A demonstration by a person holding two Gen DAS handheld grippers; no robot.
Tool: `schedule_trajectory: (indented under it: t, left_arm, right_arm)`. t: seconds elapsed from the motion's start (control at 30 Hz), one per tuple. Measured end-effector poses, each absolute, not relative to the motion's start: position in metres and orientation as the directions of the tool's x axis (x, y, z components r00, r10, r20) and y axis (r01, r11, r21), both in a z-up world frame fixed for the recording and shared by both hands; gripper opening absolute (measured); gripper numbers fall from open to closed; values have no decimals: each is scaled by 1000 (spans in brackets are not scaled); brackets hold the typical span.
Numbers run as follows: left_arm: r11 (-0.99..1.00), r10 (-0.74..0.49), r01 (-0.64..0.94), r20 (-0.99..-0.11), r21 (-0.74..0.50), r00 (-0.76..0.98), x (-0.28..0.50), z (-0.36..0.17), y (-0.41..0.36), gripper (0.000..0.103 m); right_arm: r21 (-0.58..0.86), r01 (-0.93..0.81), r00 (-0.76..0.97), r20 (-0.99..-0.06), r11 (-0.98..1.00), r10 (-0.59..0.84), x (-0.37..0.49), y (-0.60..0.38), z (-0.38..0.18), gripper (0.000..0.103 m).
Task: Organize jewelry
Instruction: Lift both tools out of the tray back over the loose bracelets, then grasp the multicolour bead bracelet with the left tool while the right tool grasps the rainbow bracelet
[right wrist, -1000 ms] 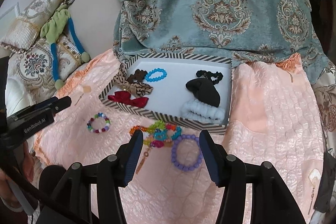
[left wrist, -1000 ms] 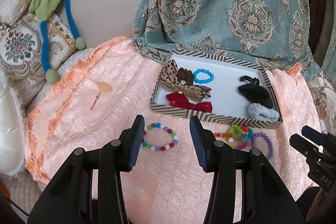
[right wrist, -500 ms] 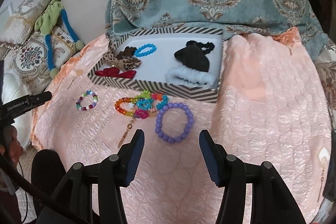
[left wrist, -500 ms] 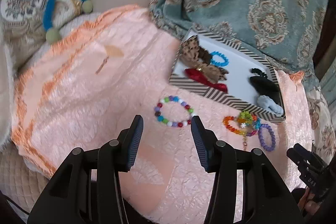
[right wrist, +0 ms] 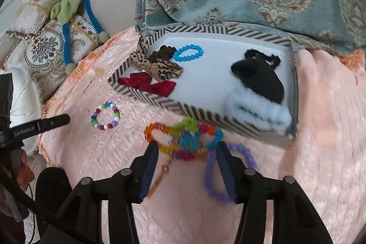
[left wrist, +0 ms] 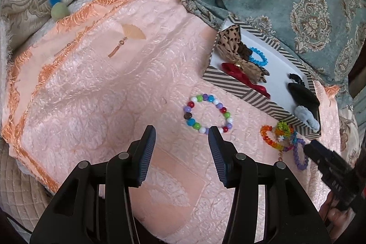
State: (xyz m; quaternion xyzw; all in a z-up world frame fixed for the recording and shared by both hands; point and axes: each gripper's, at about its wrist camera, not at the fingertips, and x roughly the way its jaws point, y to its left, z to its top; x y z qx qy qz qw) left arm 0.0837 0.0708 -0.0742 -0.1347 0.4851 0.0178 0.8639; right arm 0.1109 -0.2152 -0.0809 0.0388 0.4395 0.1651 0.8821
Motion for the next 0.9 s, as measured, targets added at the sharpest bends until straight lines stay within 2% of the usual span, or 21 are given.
schedule_trajectory:
  t: [0.3,0.5,0.6,0.73,0.77,0.83,0.87,0.9]
  left_arm:
    - [956,-105,-183,-849,-229,518,91,-83,81,48]
    - [955,-117,-178,-856,-236,503,96,-90,78,48]
    - [956,-122,-174,-859,-237,497,98,-93,76,48]
    - [954,-126,-176,-857,-243,499,101,-93,77,48]
    - [953,-127,-178,-858,-245,498,102,-94,78,48]
    - [950,-134,-182,-859,-253,495,105,-96,78,48]
    - [949,-135,-184,-860,-255,493,106,-97,78,48]
    - [949,-136,-185,-861,-255,490,107,-97,78,48]
  right_arm:
    - [100,-384,497,-815,918,297,129,-184,-92,35]
    - [44,-471,468,-834,881,293,137,-160,-97,34]
    - [-64,-507,477,-851,859,218,143,-145,-102,34]
    - [-108,-542,445,-878,833,176,154,-137,-114,34]
    - [-115,-548,436,-884,829,166,157,-136,-118,28]
    - [-111,-549,437,-883,828,171,160,-137,-122,23]
    - [-81,-545,431,-881,835,196,162,-141,-121,16]
    - [-20,-526,417,-877,850,238,164,-148,-117,14]
